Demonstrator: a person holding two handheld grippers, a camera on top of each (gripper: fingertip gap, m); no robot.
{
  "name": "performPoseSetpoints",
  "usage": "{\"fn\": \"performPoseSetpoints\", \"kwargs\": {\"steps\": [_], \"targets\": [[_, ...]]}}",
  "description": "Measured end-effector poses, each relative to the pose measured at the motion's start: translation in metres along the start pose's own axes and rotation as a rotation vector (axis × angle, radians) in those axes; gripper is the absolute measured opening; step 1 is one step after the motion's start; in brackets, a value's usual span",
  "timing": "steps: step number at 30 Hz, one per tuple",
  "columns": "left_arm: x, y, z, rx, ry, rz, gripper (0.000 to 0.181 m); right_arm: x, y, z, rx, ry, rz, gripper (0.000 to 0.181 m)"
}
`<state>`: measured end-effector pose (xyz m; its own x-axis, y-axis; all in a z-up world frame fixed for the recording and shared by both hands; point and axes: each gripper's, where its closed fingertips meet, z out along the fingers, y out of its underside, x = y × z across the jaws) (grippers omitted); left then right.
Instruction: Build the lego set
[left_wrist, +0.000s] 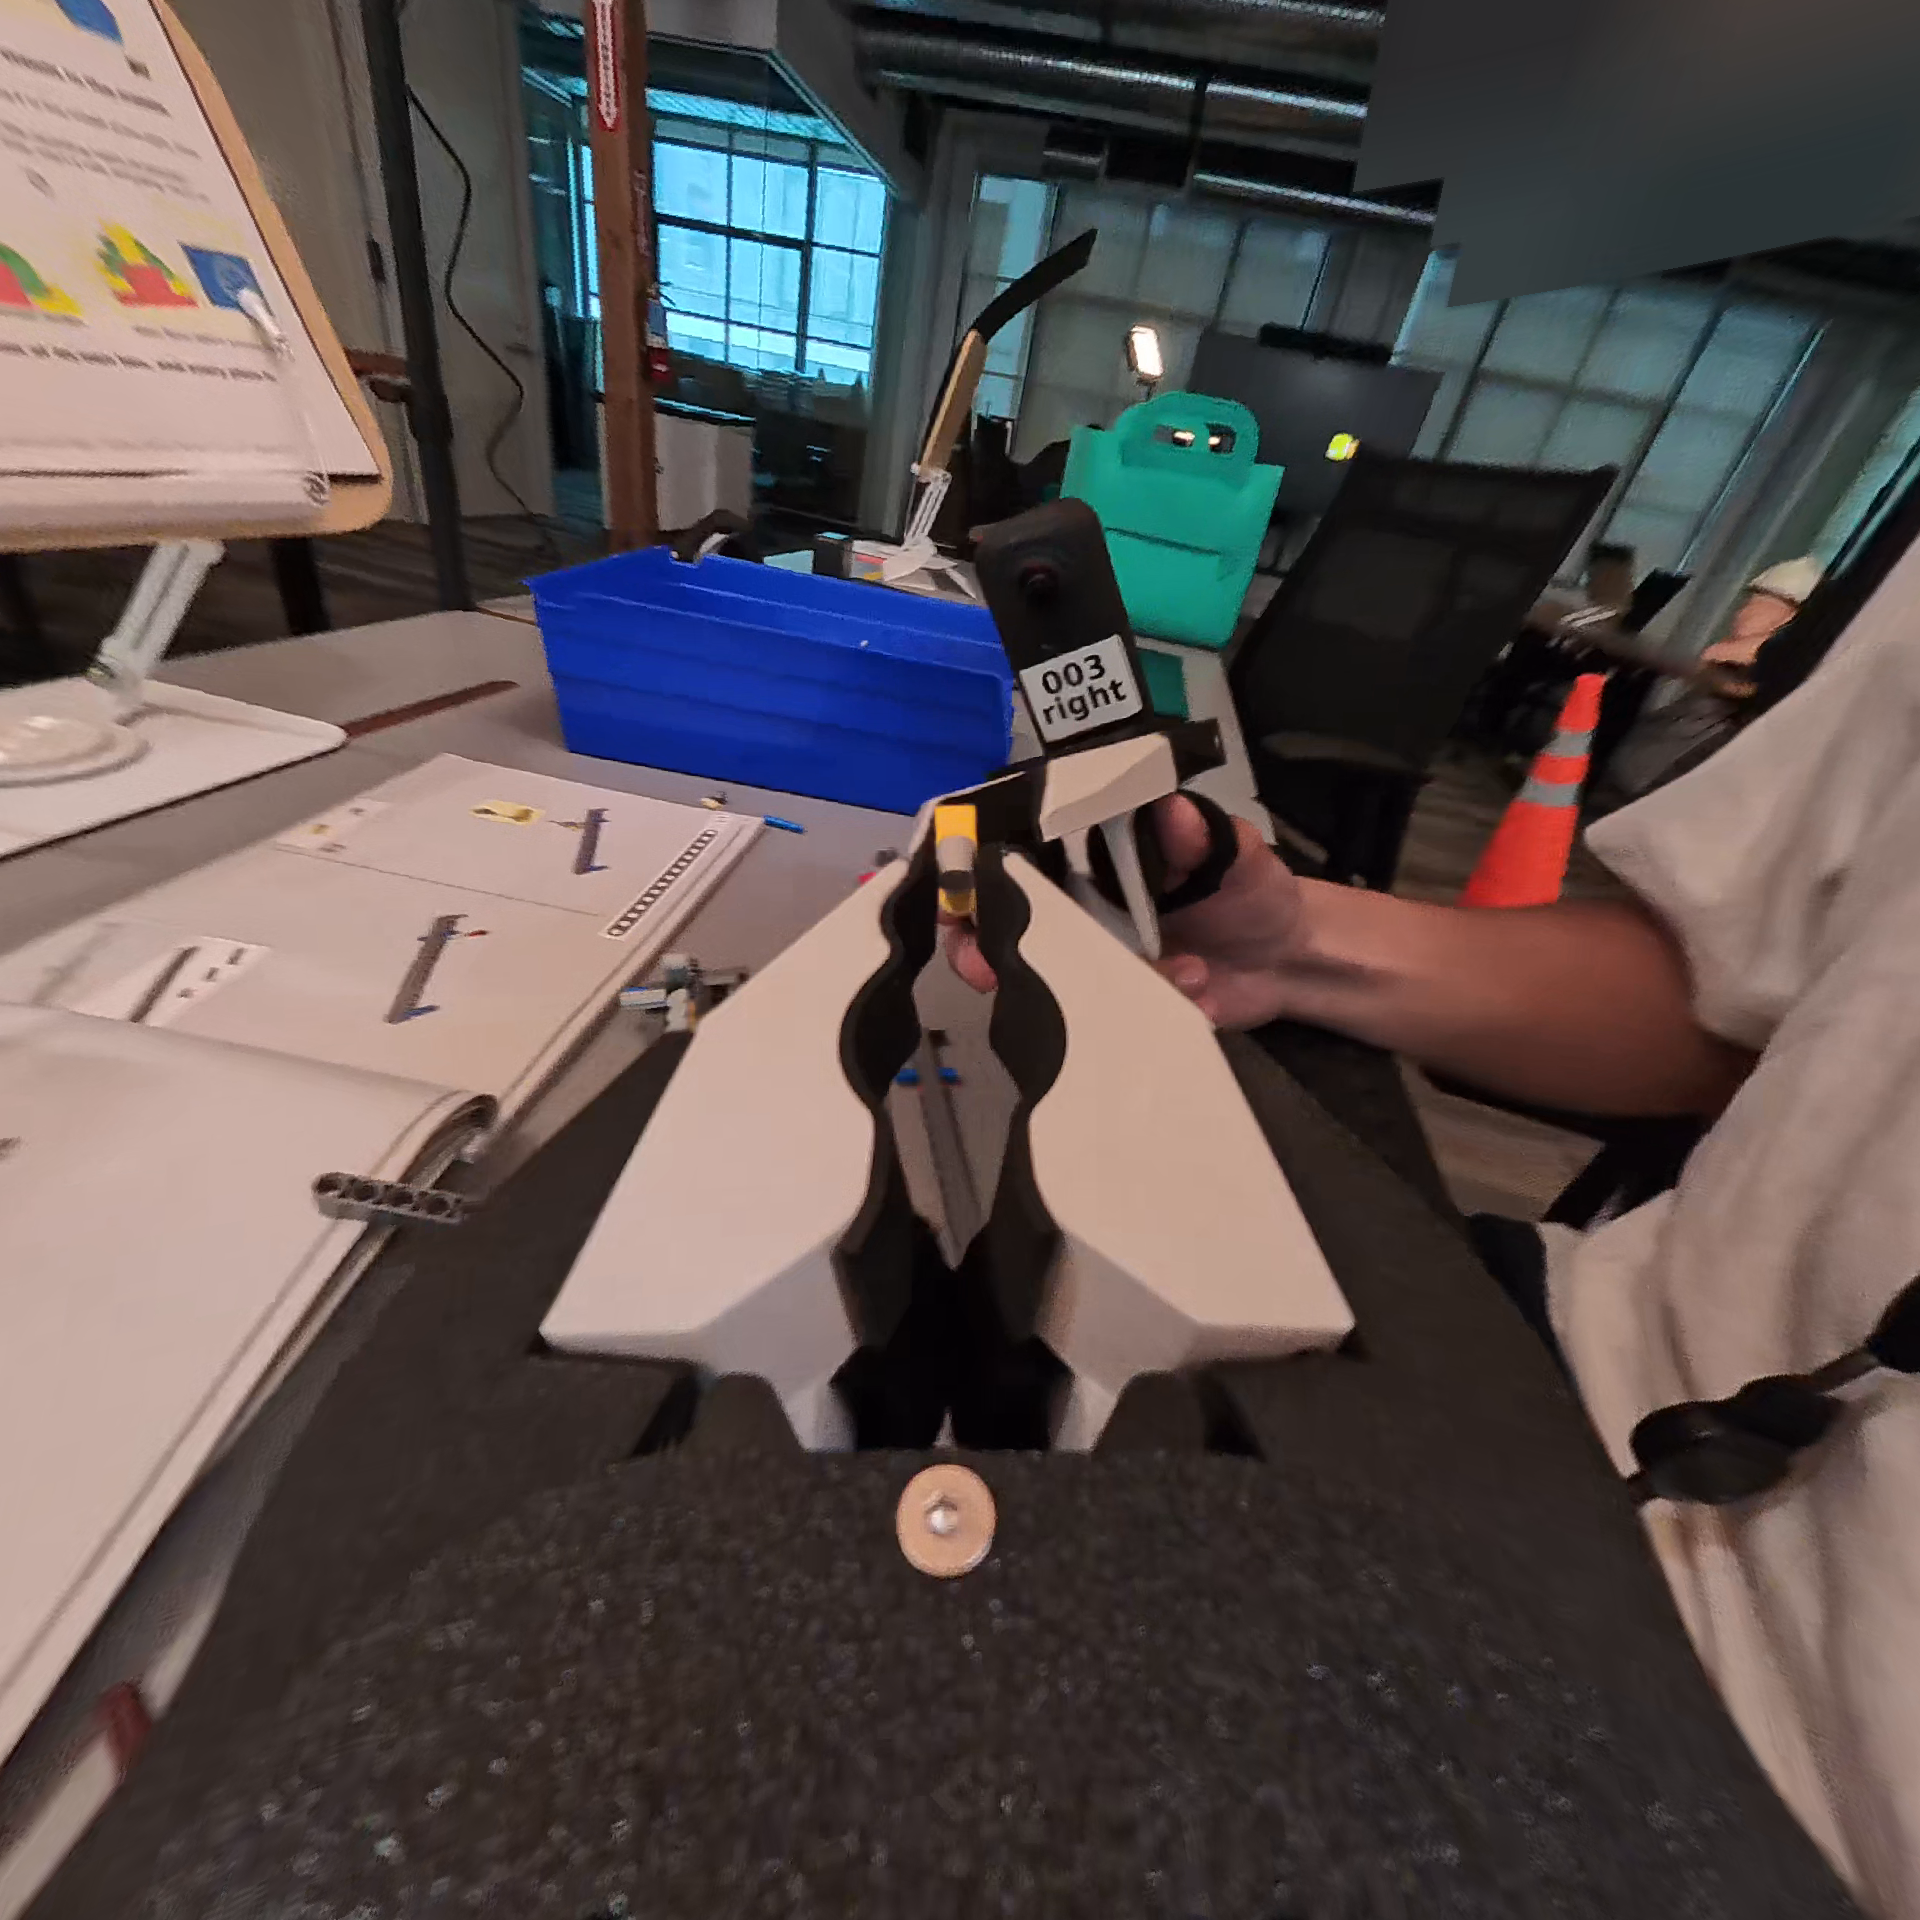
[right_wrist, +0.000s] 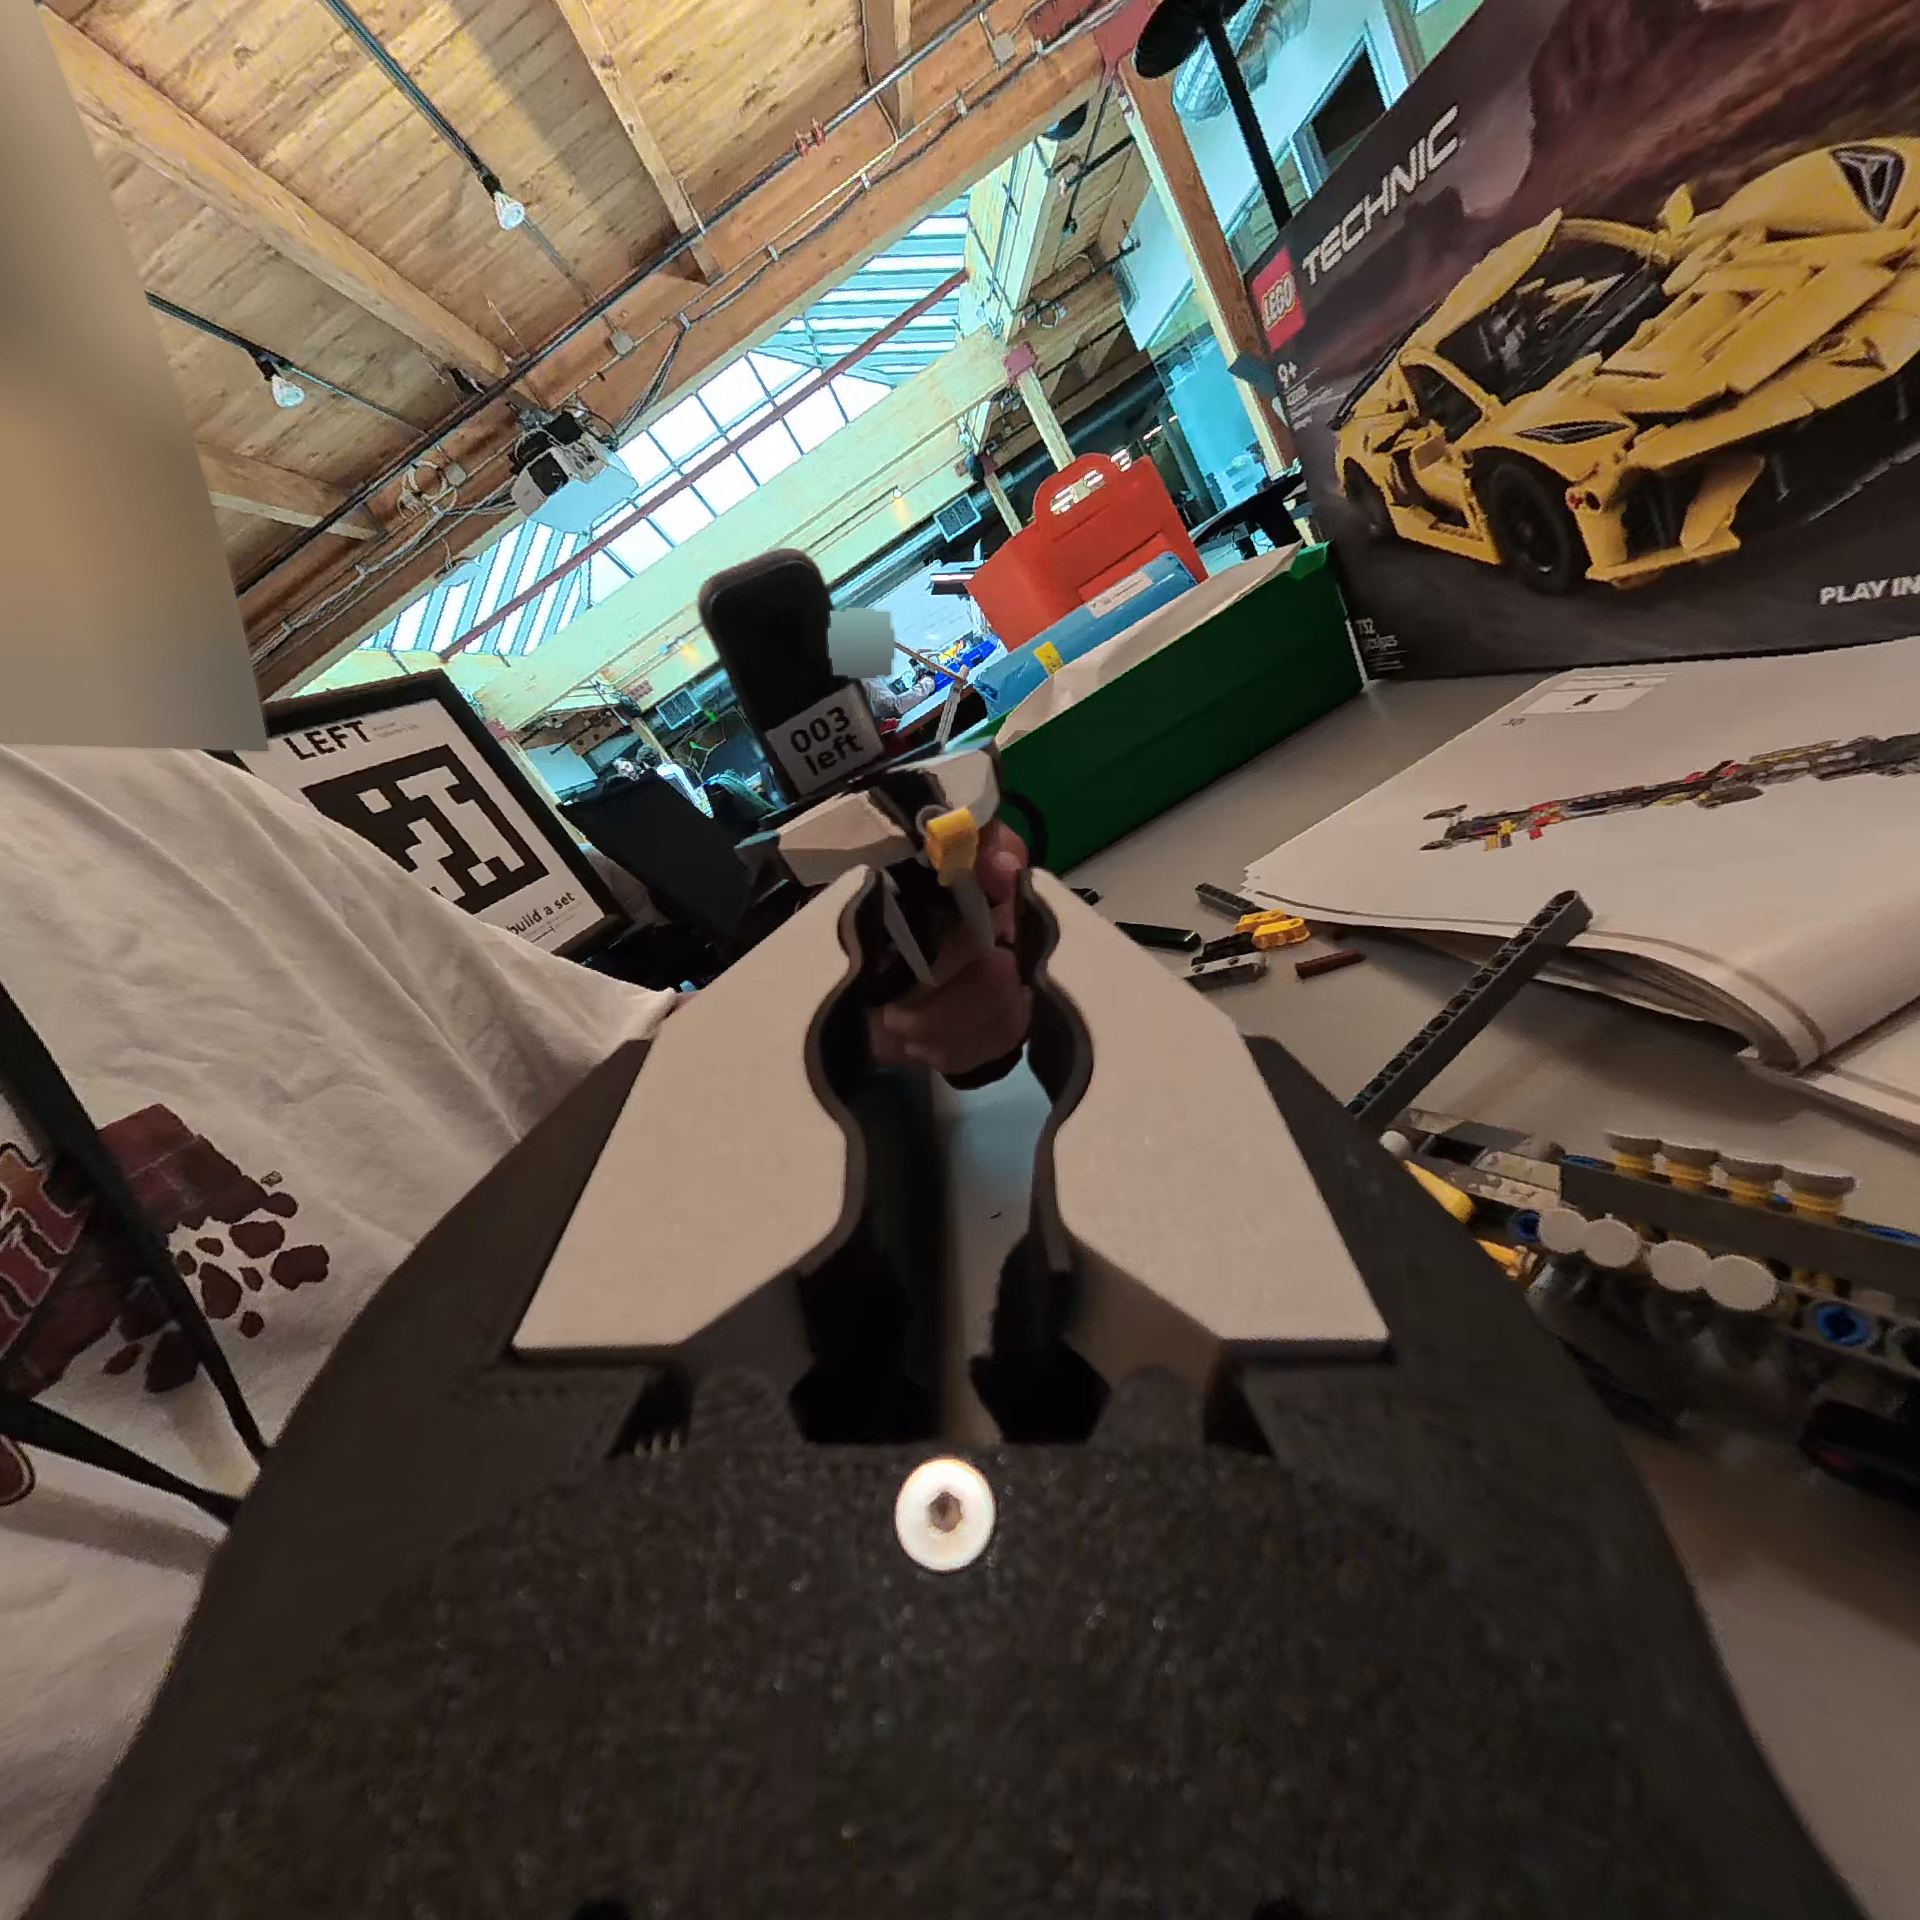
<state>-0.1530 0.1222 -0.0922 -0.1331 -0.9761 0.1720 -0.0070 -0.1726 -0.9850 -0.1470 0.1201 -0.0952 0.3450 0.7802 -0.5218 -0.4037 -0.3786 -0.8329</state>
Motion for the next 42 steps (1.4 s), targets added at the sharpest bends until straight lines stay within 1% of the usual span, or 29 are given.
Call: {"fn": "performPoseSetpoints", "kwargs": {"steps": [4, 8, 13, 15, 17, 20, 24, 28, 32, 34, 36, 37, 38, 42], "targets": [[0.004, 0.001, 0.003, 0.01, 0.042, -0.066, 0.007, -0.004, 0.004, 0.005, -0.017, -0.018, -0.001, 0.023], [0.007, 0.002, 0.006, 0.013, 0.075, -0.112, 0.006, -0.006, -0.001, 0.004, 0.01, -0.015, -0.029, 0.017], [0.008, 0.003, 0.007, 0.014, 0.1, -0.15, 0.006, -0.005, -0.001, 0.004, 0.012, -0.018, -0.023, 0.014], [0.011, 0.004, 0.008, 0.014, 0.122, -0.173, 0.006, -0.005, -0.002, 0.004, 0.016, -0.009, -0.041, 0.007], [0.011, 0.006, 0.008, 0.002, 0.134, -0.194, 0.006, -0.005, 0.0, 0.003, 0.002, -0.005, -0.017, 0.007], [0.012, 0.009, 0.007, -0.018, 0.166, -0.237, 0.006, -0.004, 0.004, 0.002, -0.041, -0.009, 0.078, 0.006], [0.011, 0.014, 0.008, -0.046, 0.167, -0.228, 0.007, -0.002, 0.009, 0.001, -0.078, 0.009, 0.084, 0.006], [0.015, 0.017, 0.007, -0.062, 0.198, -0.232, 0.007, -0.004, 0.012, 0.0, -0.1, -0.007, 0.092, 0.006], [0.012, 0.017, 0.008, -0.071, 0.182, -0.229, 0.007, -0.002, 0.01, 0.001, -0.09, 0.012, 0.08, 0.006], [0.009, 0.015, 0.007, -0.053, 0.176, -0.245, 0.006, 0.0, 0.008, 0.003, -0.058, 0.044, 0.02, 0.007], [0.005, 0.006, 0.006, 0.011, 0.177, -0.31, 0.006, -0.001, 0.01, 0.005, -0.065, 0.052, -0.006, 0.011], [0.006, 0.003, 0.006, 0.028, 0.196, -0.345, 0.007, -0.001, 0.01, 0.007, -0.064, 0.049, -0.007, 0.011], [0.006, 0.003, 0.007, 0.038, 0.204, -0.369, 0.007, -0.003, 0.007, 0.007, -0.049, 0.043, -0.011, 0.006], [0.005, 0.001, 0.009, 0.062, 0.195, -0.375, 0.006, -0.003, 0.003, 0.006, -0.024, 0.048, -0.013, 0.006]]}}
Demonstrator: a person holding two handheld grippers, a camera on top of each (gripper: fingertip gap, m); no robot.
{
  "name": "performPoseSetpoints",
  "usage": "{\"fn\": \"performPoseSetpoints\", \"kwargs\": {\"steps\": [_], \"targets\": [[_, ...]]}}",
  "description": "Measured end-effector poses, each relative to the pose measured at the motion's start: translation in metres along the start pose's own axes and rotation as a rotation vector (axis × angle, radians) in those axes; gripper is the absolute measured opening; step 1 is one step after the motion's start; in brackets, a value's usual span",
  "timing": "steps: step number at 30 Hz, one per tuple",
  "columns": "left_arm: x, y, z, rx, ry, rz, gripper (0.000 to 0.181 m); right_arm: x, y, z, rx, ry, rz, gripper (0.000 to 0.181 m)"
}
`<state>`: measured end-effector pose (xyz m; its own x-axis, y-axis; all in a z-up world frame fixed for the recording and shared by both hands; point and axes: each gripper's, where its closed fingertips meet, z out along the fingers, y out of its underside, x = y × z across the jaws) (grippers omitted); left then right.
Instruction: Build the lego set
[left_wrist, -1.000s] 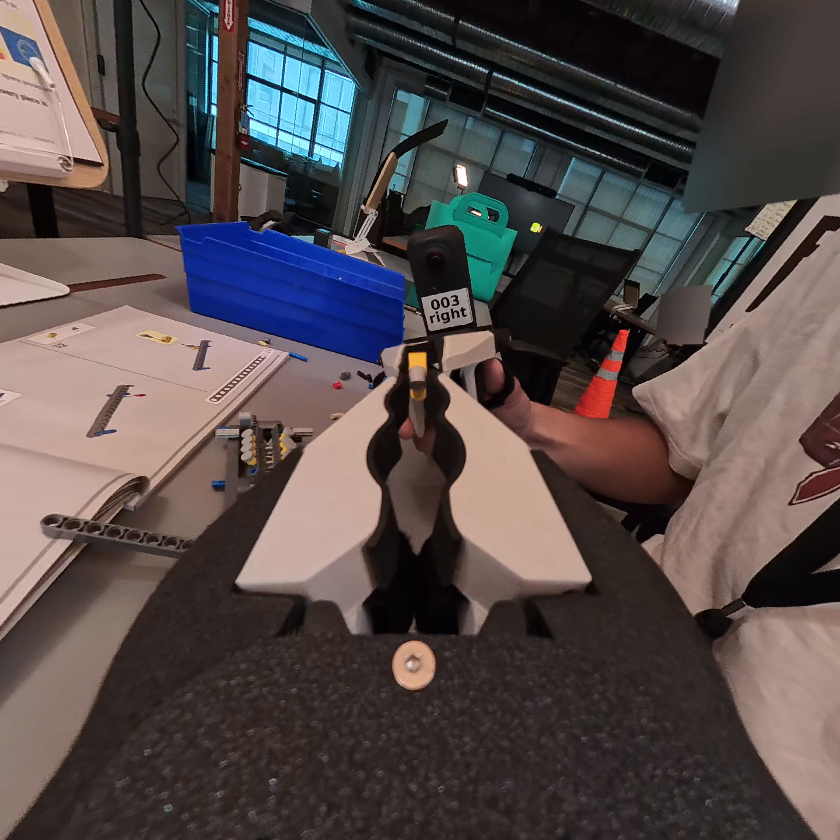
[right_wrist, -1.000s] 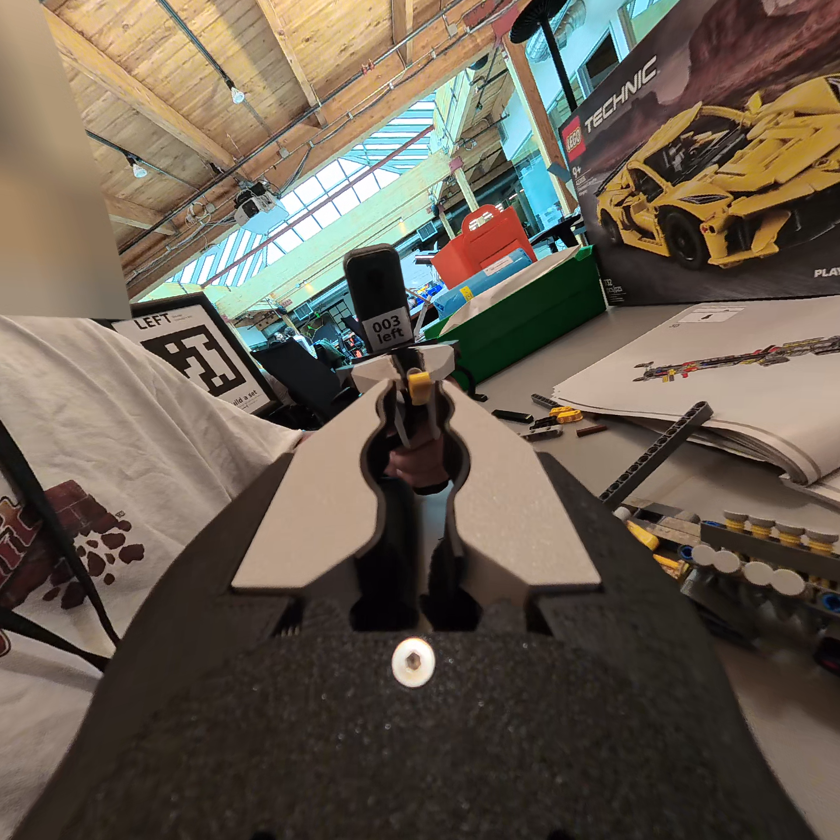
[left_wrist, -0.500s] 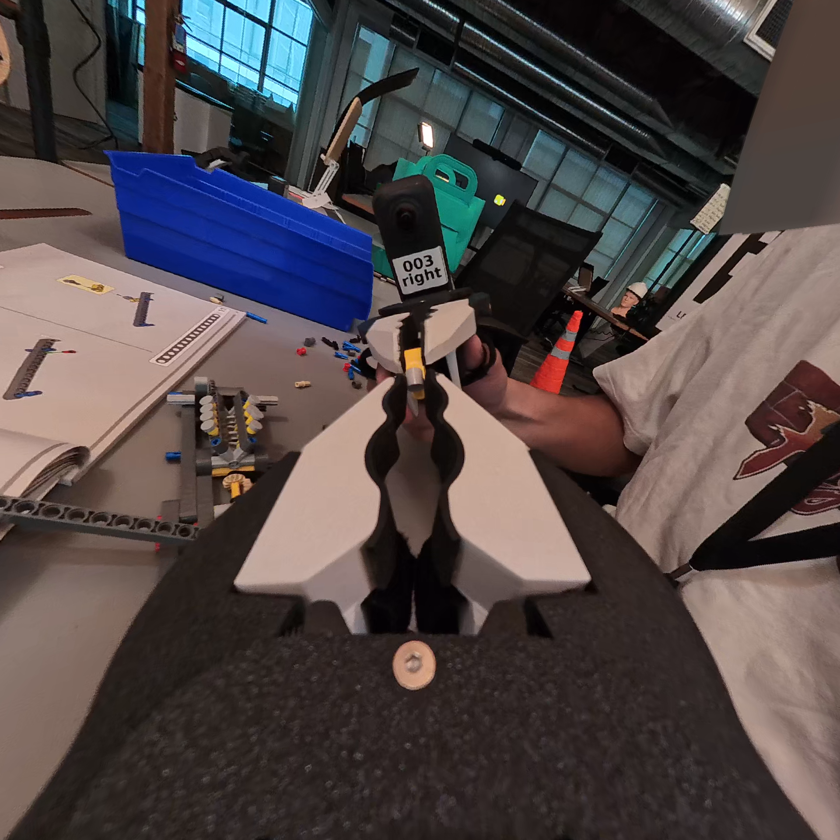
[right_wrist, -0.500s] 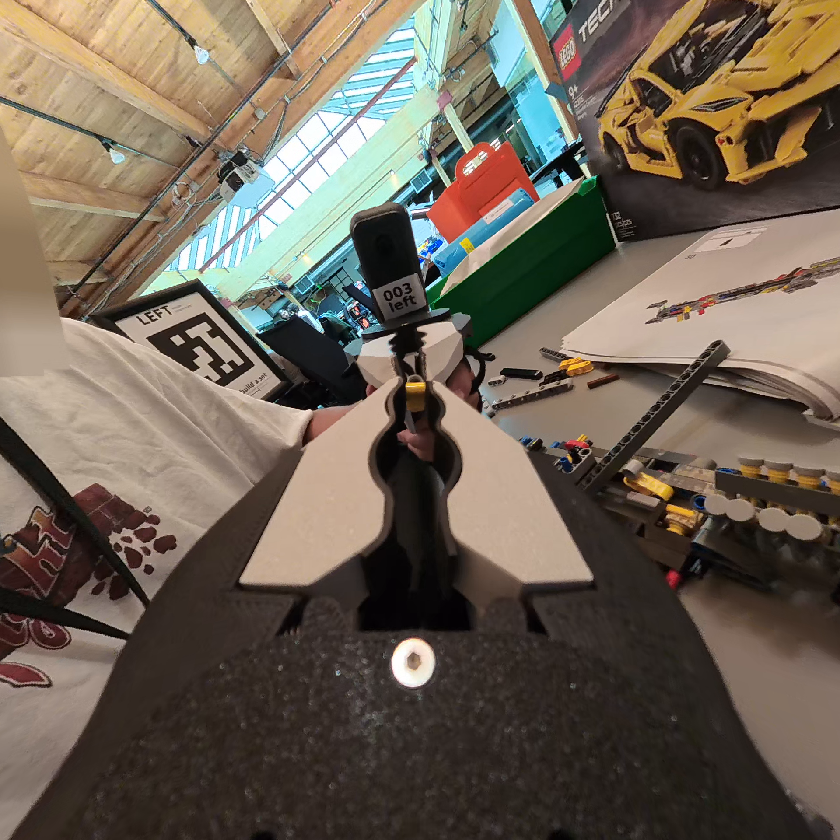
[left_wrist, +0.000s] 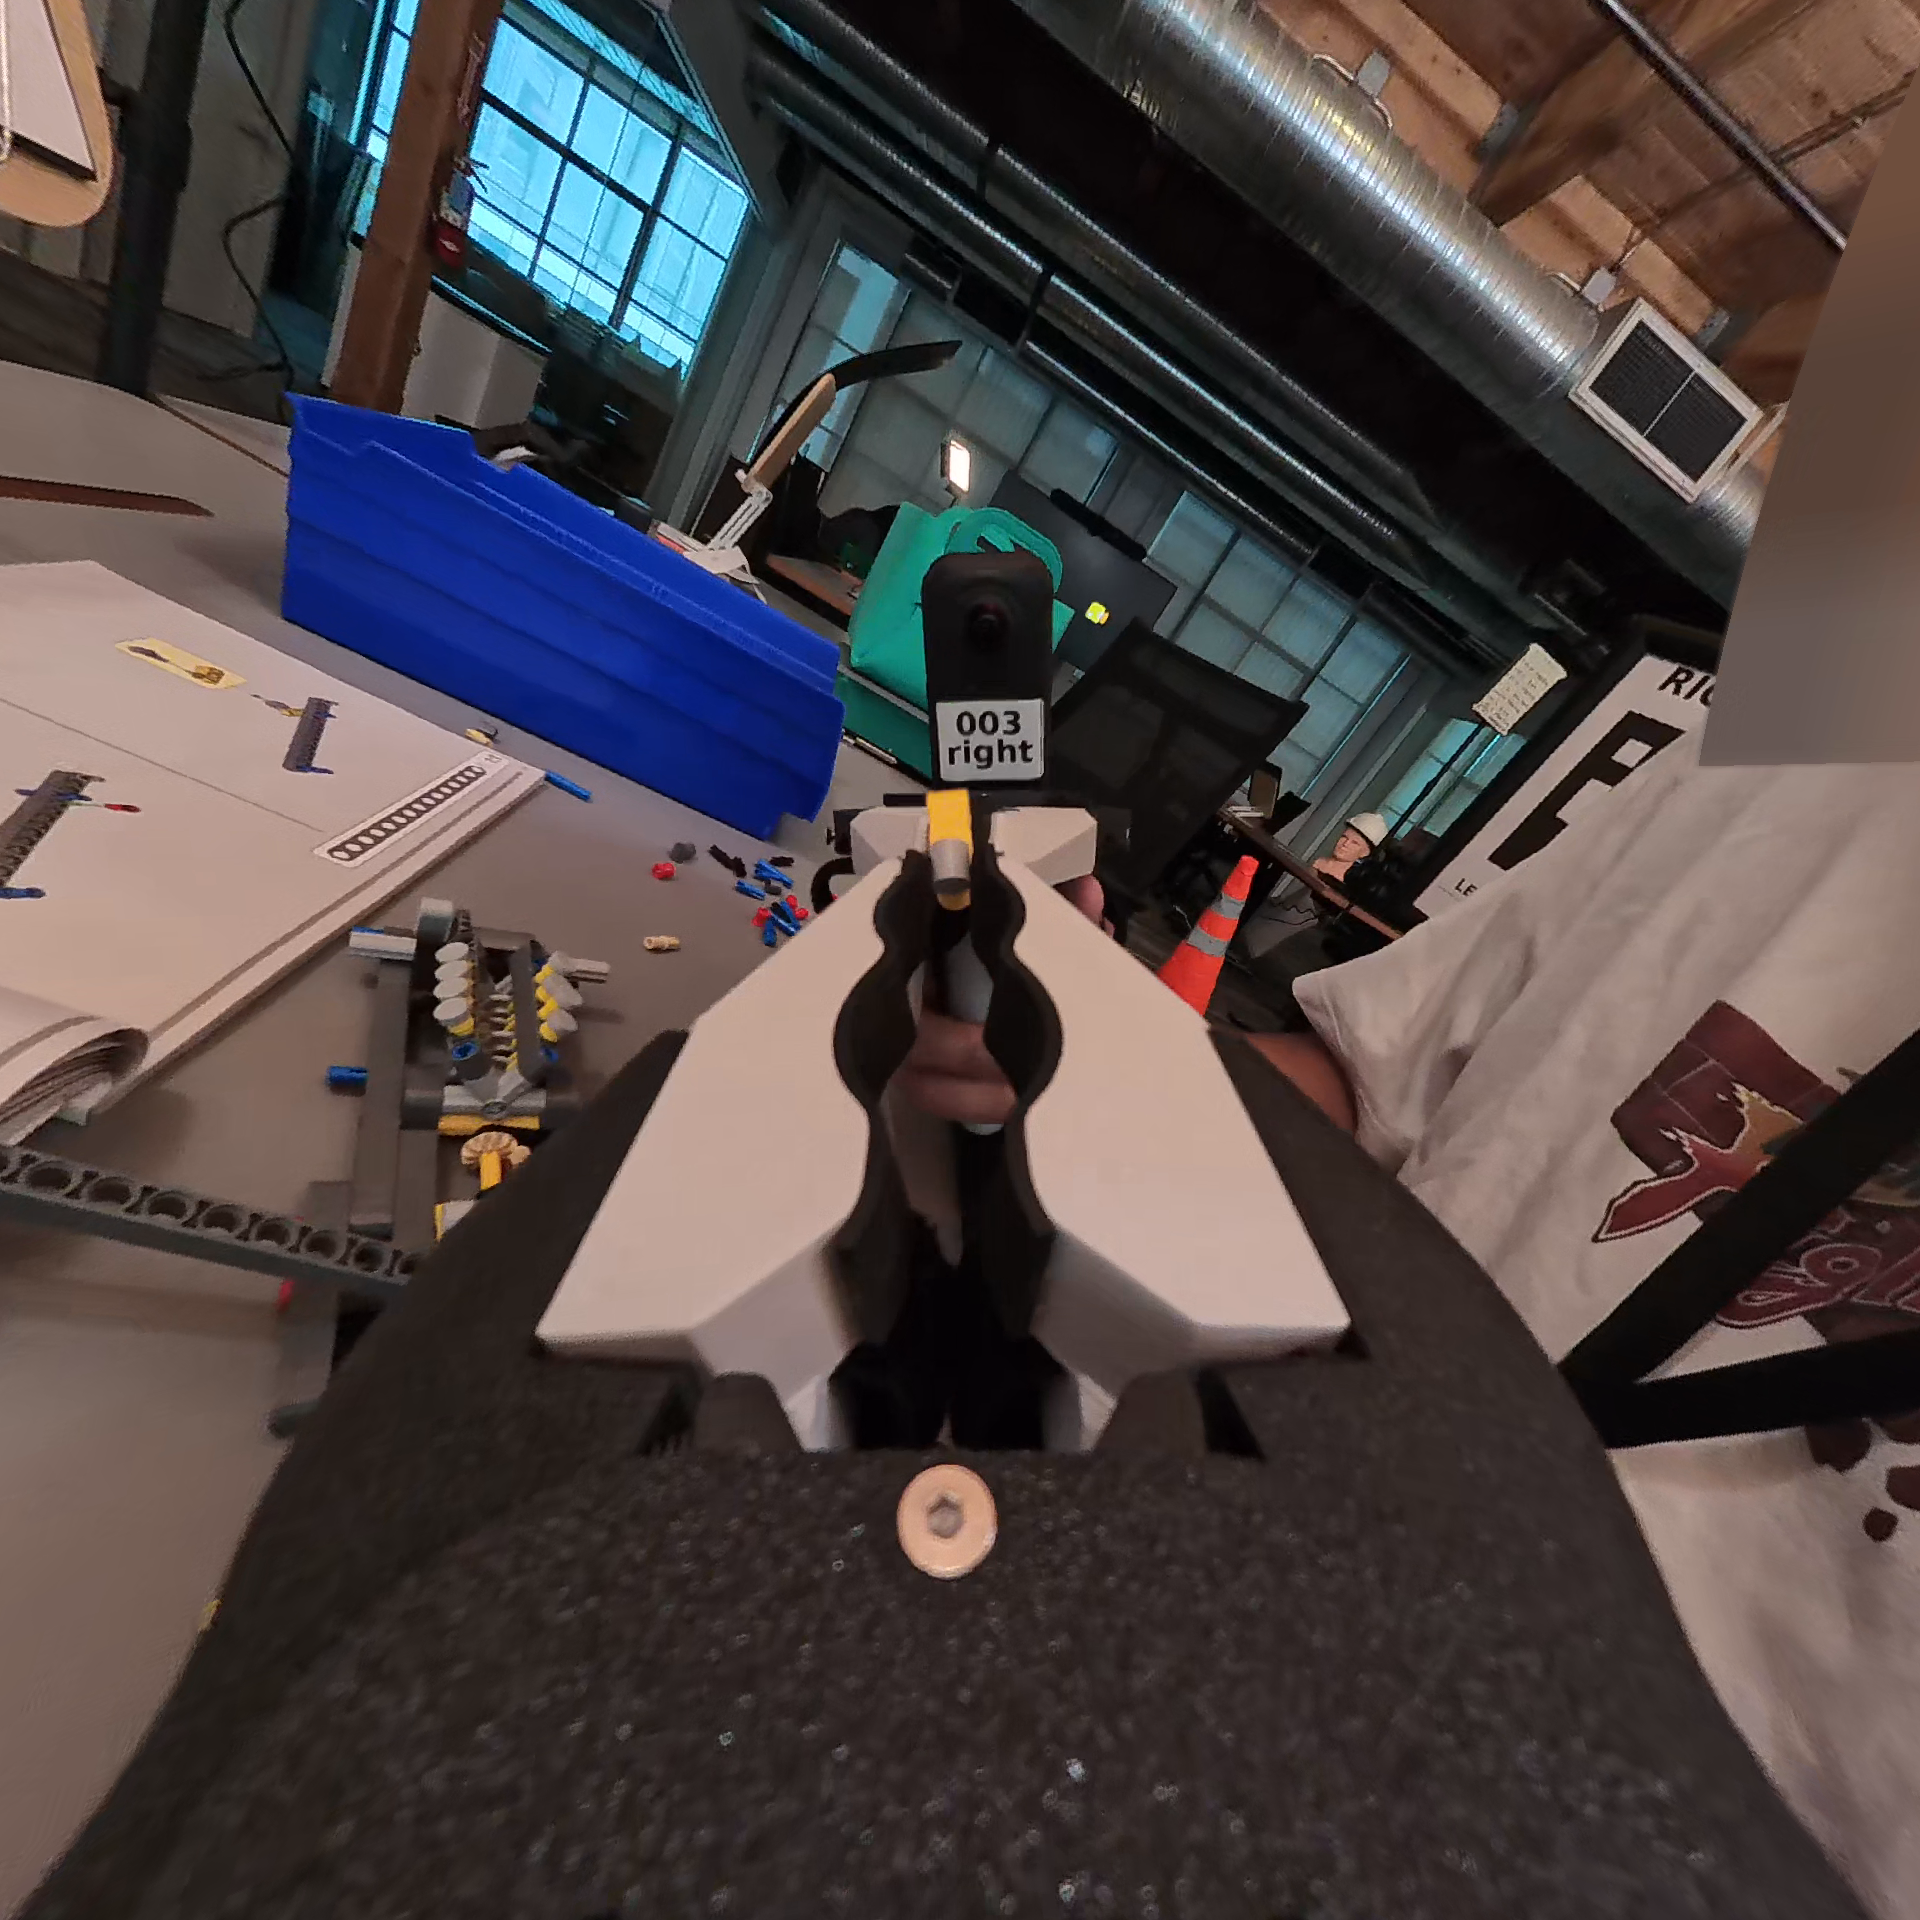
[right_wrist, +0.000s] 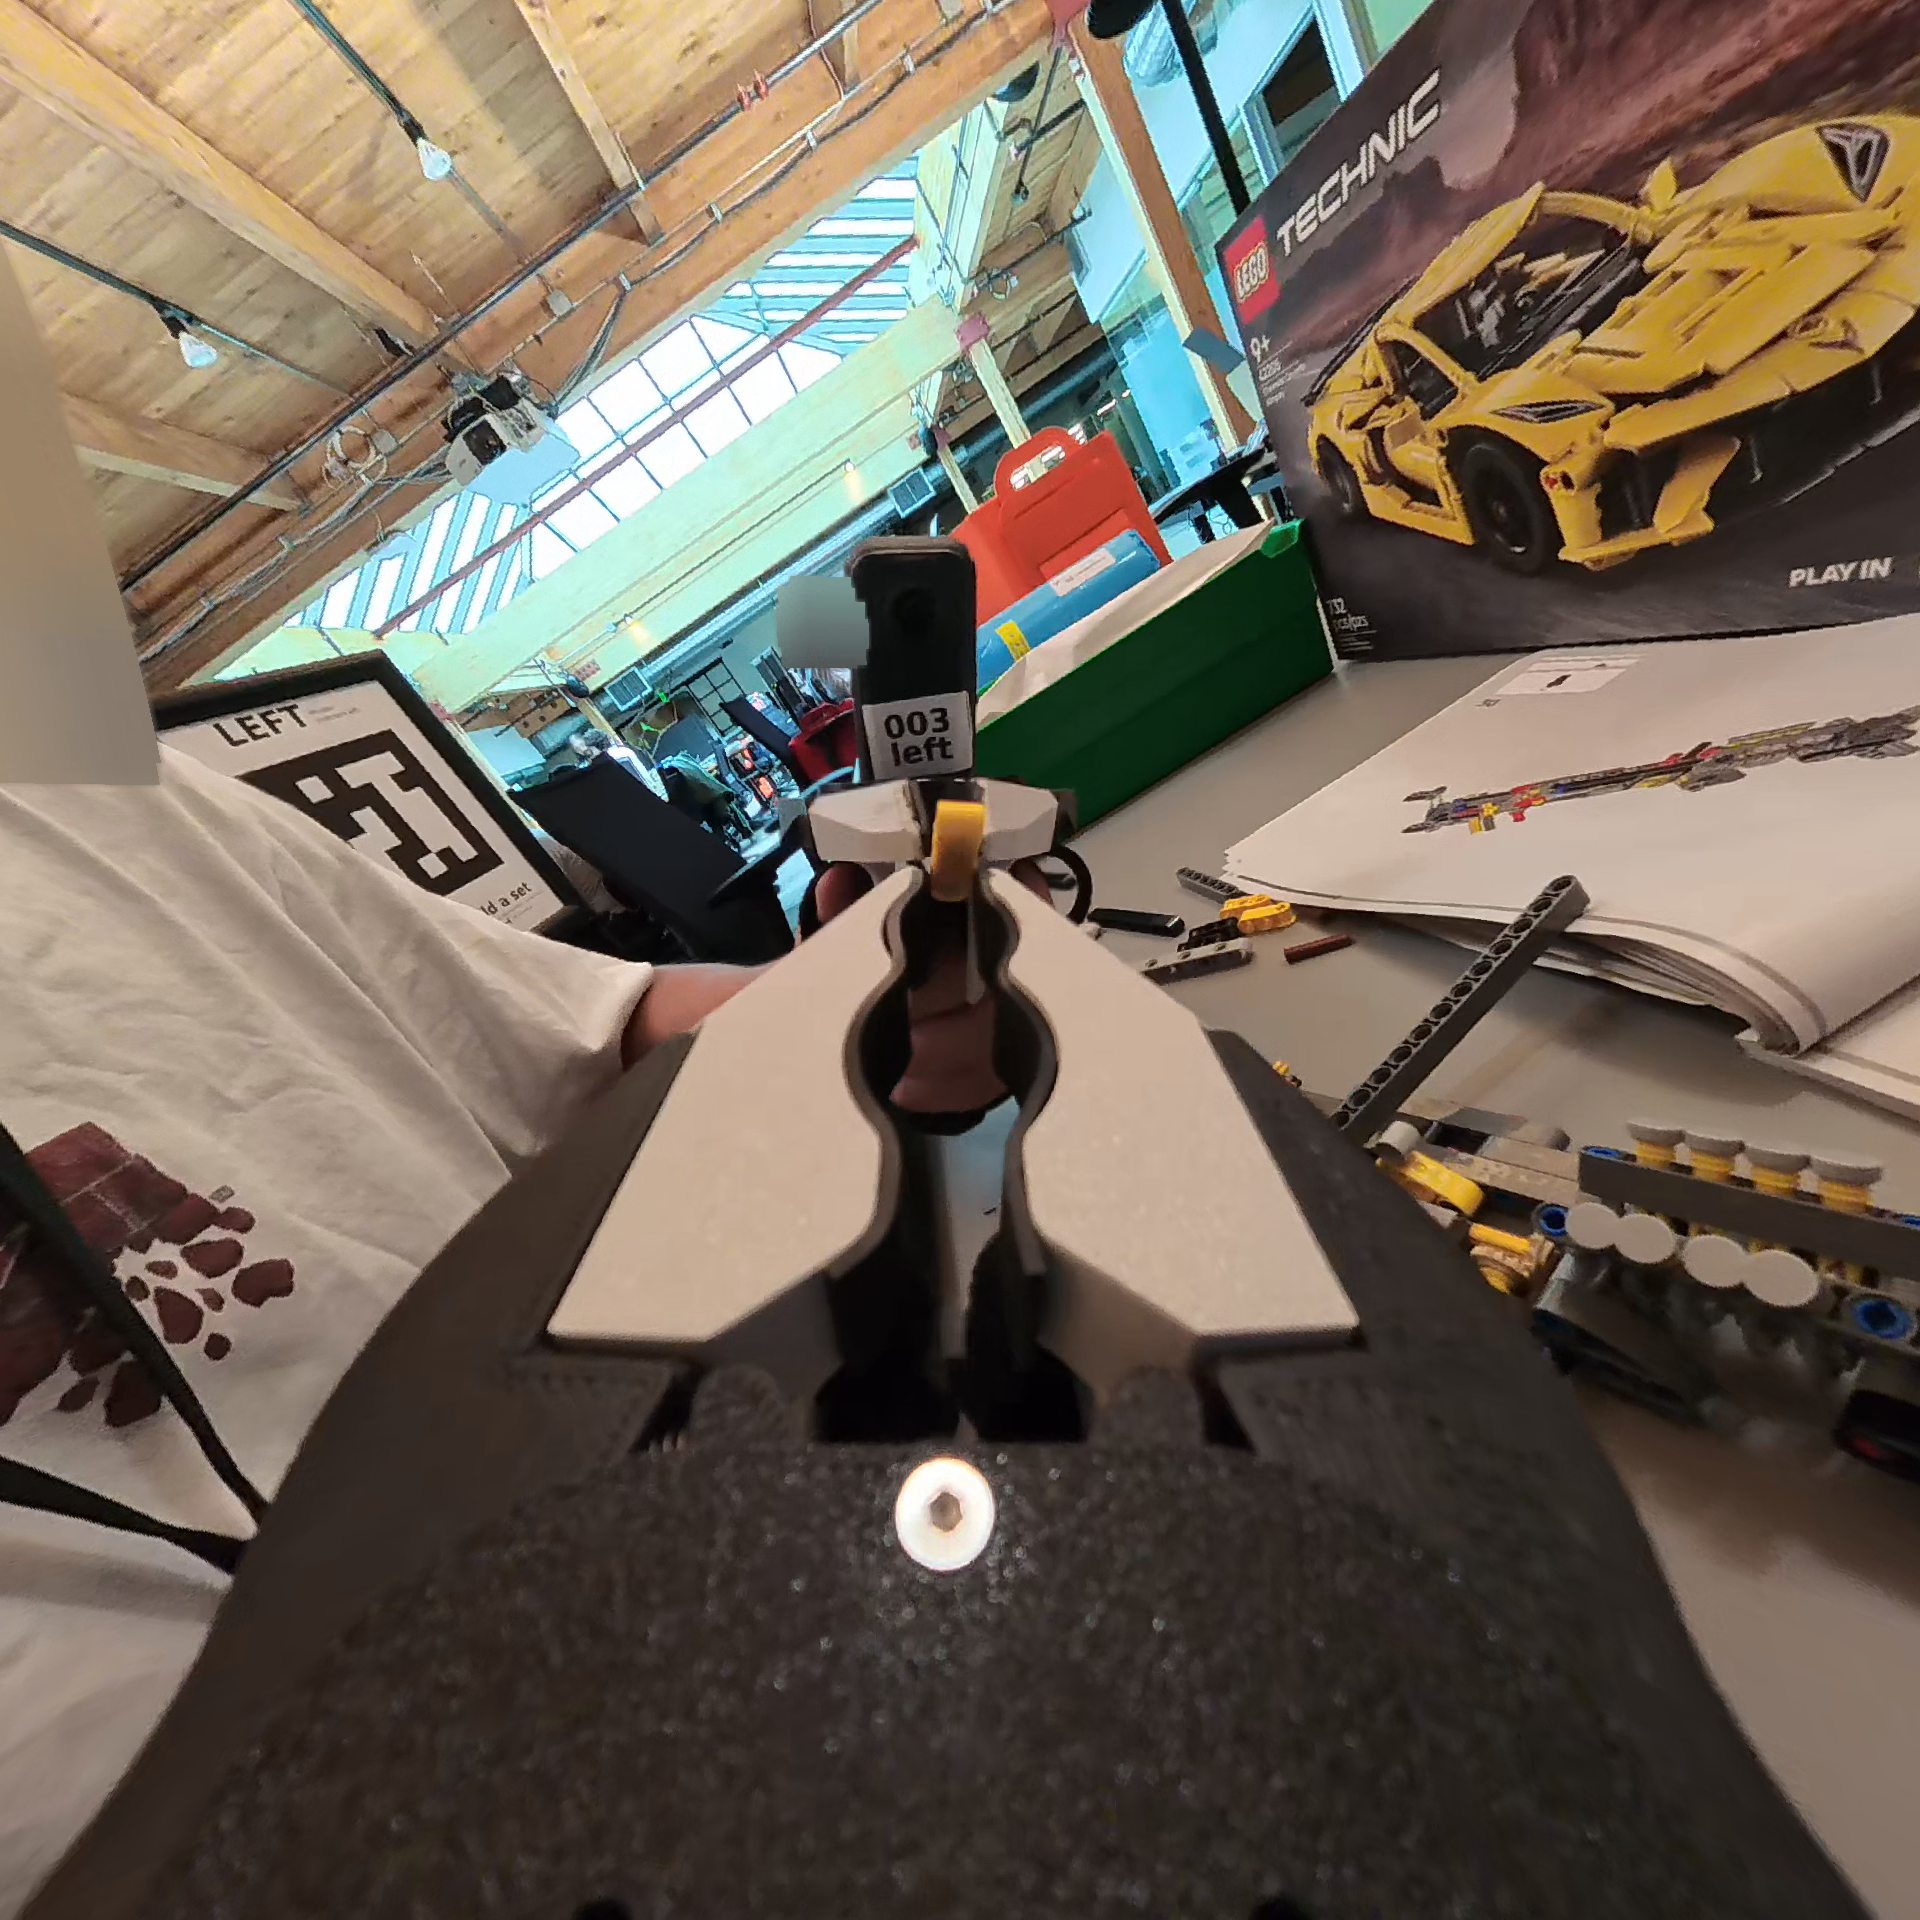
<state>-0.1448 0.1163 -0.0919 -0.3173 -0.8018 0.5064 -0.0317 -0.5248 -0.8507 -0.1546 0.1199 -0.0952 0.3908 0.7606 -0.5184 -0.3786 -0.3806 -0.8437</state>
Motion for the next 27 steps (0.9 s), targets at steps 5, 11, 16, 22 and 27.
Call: {"fn": "performPoseSetpoints", "kwargs": {"steps": [5, 11, 16, 22, 27], "targets": [[0.0019, 0.003, 0.0022, -0.003, 0.014, -0.014, 0.006, -0.0016, -0.0034, -0.0001, 0.016, -0.023, 0.05, 0.006], [0.0021, 0.0022, 0.0035, -0.005, 0.012, 0.003, 0.006, -0.0015, -0.0033, -0.0022, 0.001, -0.018, 0.042, 0.006], [0.003, 0.0044, 0.0011, -0.011, 0.024, 0.004, 0.006, -0.0029, 0.0011, -0.0012, -0.024, -0.045, 0.072, 0.006], [0.001, 0.0044, 0.0017, -0.011, 0.014, 0.004, 0.006, -0.001, 0.0027, -0.0021, -0.031, -0.06, 0.119, 0.006], [0.0001, 0.0041, 0.0009, -0.015, 0.004, 0.017, 0.006, -0.0002, 0.0036, -0.0014, -0.036, -0.05, 0.107, 0.006]]}}
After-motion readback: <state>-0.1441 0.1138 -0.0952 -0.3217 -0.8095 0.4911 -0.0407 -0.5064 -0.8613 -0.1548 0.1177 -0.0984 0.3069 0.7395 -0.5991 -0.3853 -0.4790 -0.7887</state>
